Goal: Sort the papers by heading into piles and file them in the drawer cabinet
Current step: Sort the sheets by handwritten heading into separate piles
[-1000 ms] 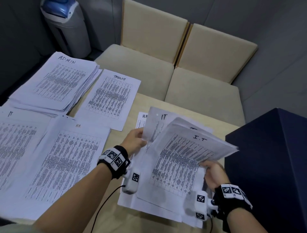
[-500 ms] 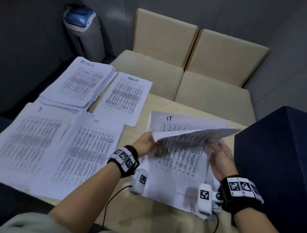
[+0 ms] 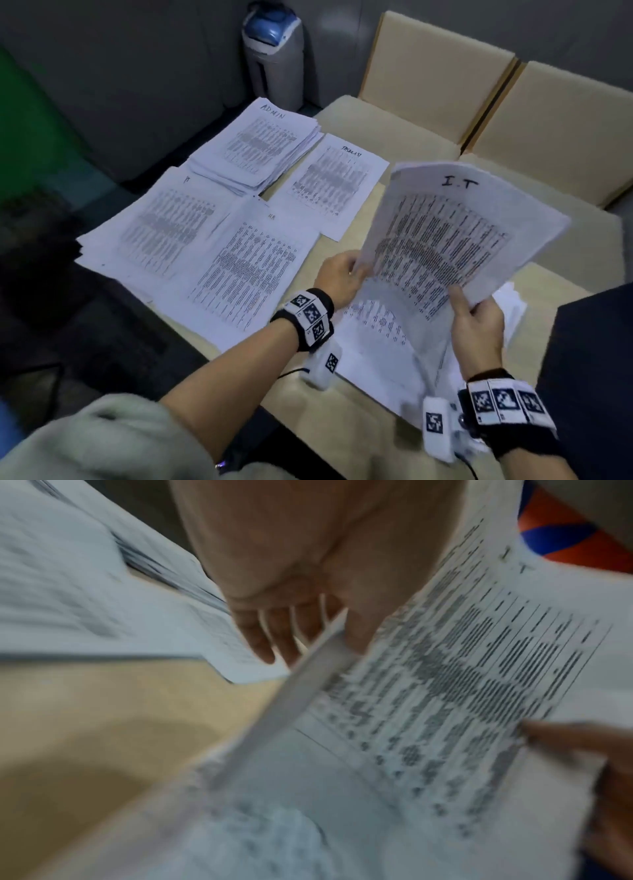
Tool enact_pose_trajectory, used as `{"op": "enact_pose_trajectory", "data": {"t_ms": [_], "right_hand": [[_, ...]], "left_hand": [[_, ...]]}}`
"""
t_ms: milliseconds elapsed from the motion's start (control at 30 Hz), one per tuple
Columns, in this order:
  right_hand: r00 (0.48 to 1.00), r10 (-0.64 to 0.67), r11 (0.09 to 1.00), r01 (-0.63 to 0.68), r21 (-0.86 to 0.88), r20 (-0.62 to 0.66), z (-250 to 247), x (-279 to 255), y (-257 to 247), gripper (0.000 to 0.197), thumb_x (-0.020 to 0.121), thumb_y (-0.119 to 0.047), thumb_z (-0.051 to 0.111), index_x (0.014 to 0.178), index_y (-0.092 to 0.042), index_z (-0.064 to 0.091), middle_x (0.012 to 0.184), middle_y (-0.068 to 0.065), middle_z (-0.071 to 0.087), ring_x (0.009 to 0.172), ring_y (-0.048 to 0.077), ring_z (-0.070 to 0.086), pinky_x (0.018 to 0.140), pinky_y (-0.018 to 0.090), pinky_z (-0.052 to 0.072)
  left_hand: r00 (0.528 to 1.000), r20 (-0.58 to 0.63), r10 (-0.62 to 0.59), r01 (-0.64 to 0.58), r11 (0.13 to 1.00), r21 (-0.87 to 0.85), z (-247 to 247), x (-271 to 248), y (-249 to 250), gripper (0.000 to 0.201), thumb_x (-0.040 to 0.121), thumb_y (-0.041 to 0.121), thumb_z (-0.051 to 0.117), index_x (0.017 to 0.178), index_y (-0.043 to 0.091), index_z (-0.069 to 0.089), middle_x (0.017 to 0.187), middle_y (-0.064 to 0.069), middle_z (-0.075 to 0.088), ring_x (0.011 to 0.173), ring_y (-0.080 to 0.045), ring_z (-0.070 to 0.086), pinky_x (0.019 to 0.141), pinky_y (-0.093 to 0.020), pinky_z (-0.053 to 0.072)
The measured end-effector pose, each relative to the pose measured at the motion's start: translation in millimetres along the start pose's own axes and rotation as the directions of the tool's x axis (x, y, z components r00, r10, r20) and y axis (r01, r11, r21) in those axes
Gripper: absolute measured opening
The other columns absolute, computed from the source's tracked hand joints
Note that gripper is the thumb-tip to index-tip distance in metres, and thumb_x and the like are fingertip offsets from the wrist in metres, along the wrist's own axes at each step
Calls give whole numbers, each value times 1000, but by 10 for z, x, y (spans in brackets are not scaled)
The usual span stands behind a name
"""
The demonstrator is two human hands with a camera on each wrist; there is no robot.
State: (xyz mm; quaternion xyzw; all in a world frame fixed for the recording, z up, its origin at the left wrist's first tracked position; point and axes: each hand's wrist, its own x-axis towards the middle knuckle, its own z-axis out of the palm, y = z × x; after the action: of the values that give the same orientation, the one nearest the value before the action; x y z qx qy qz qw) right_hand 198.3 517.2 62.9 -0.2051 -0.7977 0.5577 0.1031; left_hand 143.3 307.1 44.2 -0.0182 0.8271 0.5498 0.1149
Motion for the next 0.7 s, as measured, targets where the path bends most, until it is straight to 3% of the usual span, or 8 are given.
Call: {"op": "enact_pose_trajectory", "data": {"t_ms": [67, 133, 233, 333, 400, 533, 600, 700], "right_hand": [[999, -40, 999, 40, 9, 21, 139, -45, -108, 16, 96, -24, 63, 94, -8, 61, 76, 4, 57, 69, 16, 51, 67, 30, 44], [993, -57, 992, 44, 117, 107, 316, -123, -223, 6, 96, -23, 63, 97, -16, 63, 79, -6, 63, 70, 6, 56, 65, 22, 48], [954, 23, 961, -104, 257, 299, 689, -253, -236, 10, 96, -28, 61, 96, -18, 61, 85, -6, 68, 77, 10, 64, 74, 26, 54], [850, 185, 970, -237, 46, 494, 1070, -365, -108, 21, 97, -23, 61, 112, -9, 60, 106, 9, 70, 93, 23, 70, 80, 35, 55], [762, 318, 941, -327, -88, 565, 1311, -457, 15, 20, 97, -20, 62, 112, -7, 60, 107, 13, 69, 91, 27, 70, 78, 38, 55], [604, 549, 813, -546, -202, 578, 1662, -641, 287, 23, 94, -15, 67, 110, -2, 58, 97, 15, 71, 72, 30, 66, 56, 34, 55], [619, 605, 781, -583, -222, 501, 1722, -735, 398, 20, 92, -8, 67, 106, 4, 59, 82, 17, 67, 63, 26, 62, 47, 25, 46], [706, 608, 787, -594, -163, 363, 1808, -832, 392, 6, 91, 6, 59, 95, 11, 57, 66, 21, 56, 41, 20, 53, 41, 18, 35]], "left_hand": [[997, -71, 9, -9, 1000, -4, -223, -79, -119, 23, 97, 32, 58, 101, 13, 69, 94, -4, 73, 84, -22, 68, 81, -43, 58], [983, -182, -5, -9, 997, -80, -526, -191, -190, 21, 96, 30, 59, 87, 13, 65, 76, 2, 64, 67, -17, 58, 68, -33, 54], [925, -373, -75, 36, 993, -108, -1163, -313, -427, 27, 96, 32, 59, 89, 5, 62, 73, -10, 57, 63, -16, 49, 59, -30, 40], [856, -502, -120, 116, 992, -38, -1955, -439, -788, 21, 95, 29, 60, 89, 10, 65, 78, -14, 66, 66, -19, 58, 63, -33, 46], [804, -576, -149, 175, 985, -11, -2512, -555, -1046, 19, 94, 28, 62, 88, 11, 66, 78, -11, 67, 72, -18, 58, 70, -36, 48], [745, -634, -208, 284, 959, 18, -3581, -761, -1656, 20, 91, 24, 65, 75, 11, 64, 62, 3, 56, 60, -14, 48, 62, -31, 41], [748, -616, -247, 326, 945, 16, -4011, -744, -1984, 15, 89, 27, 67, 78, 15, 67, 65, 1, 62, 60, -16, 54, 64, -37, 48], [762, -582, -282, 385, 921, 58, -4442, -544, -2273, 15, 88, 28, 69, 80, 15, 69, 68, -8, 65, 62, -20, 54, 68, -41, 51]]}}
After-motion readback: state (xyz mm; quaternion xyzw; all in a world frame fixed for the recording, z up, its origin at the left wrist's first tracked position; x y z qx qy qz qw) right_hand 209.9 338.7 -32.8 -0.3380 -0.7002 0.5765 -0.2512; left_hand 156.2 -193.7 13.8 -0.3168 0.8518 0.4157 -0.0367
